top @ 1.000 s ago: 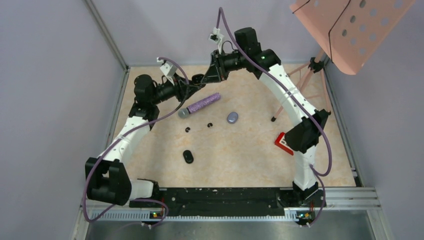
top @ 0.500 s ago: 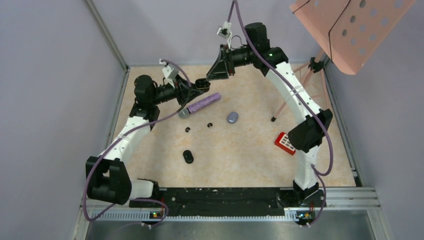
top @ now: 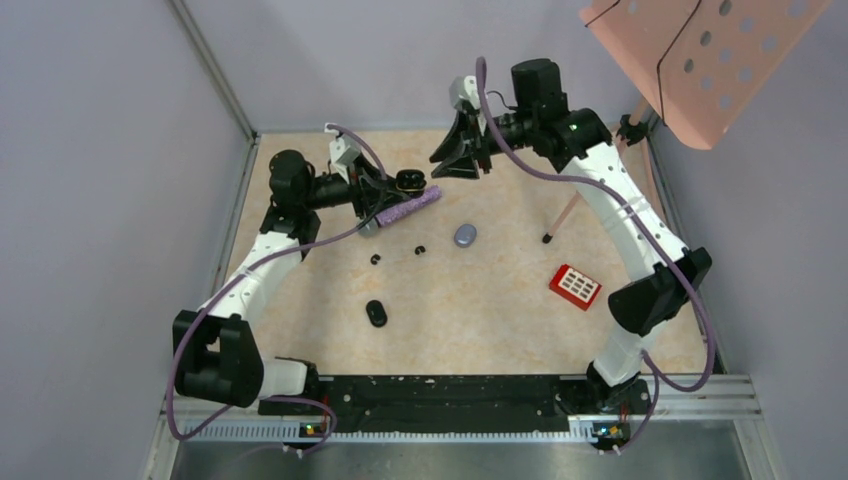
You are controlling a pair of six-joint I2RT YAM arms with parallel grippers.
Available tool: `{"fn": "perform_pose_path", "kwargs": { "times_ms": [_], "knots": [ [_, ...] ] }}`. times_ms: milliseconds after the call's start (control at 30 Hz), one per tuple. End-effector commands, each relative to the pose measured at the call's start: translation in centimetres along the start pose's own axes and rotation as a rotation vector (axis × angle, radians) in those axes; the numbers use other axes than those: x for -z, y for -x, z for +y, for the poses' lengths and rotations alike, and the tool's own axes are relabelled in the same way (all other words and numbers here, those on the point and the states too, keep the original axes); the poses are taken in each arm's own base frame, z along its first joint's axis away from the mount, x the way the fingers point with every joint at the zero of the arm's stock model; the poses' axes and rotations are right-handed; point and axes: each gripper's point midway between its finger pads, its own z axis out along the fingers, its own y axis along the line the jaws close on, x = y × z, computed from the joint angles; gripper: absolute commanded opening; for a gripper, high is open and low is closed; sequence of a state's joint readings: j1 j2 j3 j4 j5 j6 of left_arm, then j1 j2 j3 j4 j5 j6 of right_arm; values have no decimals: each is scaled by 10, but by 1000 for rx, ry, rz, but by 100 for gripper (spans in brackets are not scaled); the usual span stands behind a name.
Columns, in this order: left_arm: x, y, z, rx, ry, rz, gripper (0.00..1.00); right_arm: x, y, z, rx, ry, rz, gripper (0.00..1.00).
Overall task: Insert the wireless bluetooth earbuds into the charging case
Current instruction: Adjust the earbud with the charging case.
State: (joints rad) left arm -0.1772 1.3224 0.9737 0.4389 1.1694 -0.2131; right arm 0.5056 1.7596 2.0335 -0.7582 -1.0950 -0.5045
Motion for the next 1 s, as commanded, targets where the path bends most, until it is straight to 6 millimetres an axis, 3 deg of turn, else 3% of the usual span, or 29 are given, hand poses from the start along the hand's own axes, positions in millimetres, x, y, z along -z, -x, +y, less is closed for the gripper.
{"fn": "perform_pose_path", "kwargs": {
  "times_ms": [0, 567, 967],
  "knots": [
    [1, 5, -11, -49, -51, 3, 0, -2, 4, 14, 237, -17, 51, 32],
    [2, 6, -17, -78, -67, 15, 0, -22, -23, 22, 274, 35, 140, 32],
    [0, 8, -24, -111, -99, 22, 0, -32, -35, 16, 287, 30, 179, 31]
  ]
}}
